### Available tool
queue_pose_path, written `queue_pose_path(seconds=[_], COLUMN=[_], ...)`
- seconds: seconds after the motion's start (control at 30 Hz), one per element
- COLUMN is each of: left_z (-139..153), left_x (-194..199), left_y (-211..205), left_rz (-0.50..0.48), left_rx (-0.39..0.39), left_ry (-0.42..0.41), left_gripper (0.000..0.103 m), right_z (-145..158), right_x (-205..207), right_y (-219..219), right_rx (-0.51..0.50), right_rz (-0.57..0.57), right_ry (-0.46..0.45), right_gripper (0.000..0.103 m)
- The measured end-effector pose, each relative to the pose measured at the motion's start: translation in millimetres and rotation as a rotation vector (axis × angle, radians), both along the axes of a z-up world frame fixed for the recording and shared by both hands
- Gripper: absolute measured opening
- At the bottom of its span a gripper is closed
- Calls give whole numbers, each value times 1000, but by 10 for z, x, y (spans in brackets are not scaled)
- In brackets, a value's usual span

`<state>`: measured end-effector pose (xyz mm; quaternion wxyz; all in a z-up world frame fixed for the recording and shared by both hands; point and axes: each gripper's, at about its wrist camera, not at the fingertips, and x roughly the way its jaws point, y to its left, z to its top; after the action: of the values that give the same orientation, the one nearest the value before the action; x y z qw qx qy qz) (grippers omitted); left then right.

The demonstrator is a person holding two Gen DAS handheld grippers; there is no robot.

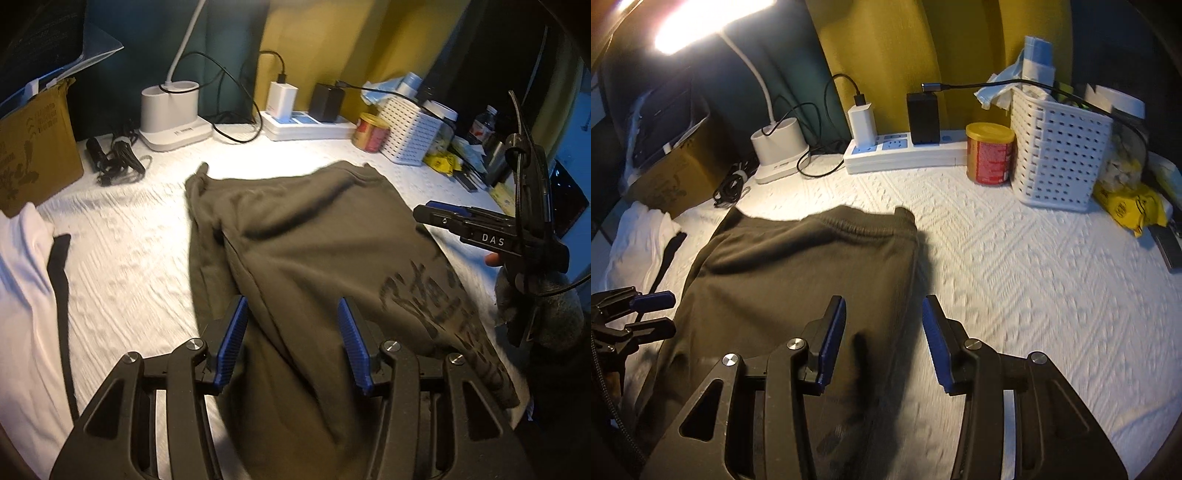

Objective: Fold small clothes

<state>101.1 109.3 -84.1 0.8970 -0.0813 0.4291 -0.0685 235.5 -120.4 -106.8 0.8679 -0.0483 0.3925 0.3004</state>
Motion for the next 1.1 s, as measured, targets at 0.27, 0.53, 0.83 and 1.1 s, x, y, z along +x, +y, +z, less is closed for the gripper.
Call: queue_pose_path(seconds=[0.27,0.53,0.83,1.1], left_z=[-88,-225,-58,-115], left_x=[-255,-658,-875,-918], left_y=[-183,-383,-319,-267], left_rz=[-55,-147,-155,-107], left_rx=[-64,-83,-32,-90], left_ry=[40,75,35,74], left_gripper=[50,47,4,30], right_z=[-86,-126,-248,-222], right_x=[-357,-727,-916,-1214], right_y=[-156,-299,-366,-425], right_rx=[-4,4,-6,-14], right_rz=[-7,-26,-38,-16], right_ry=[23,39,59,43], right_gripper=[45,45,45,47])
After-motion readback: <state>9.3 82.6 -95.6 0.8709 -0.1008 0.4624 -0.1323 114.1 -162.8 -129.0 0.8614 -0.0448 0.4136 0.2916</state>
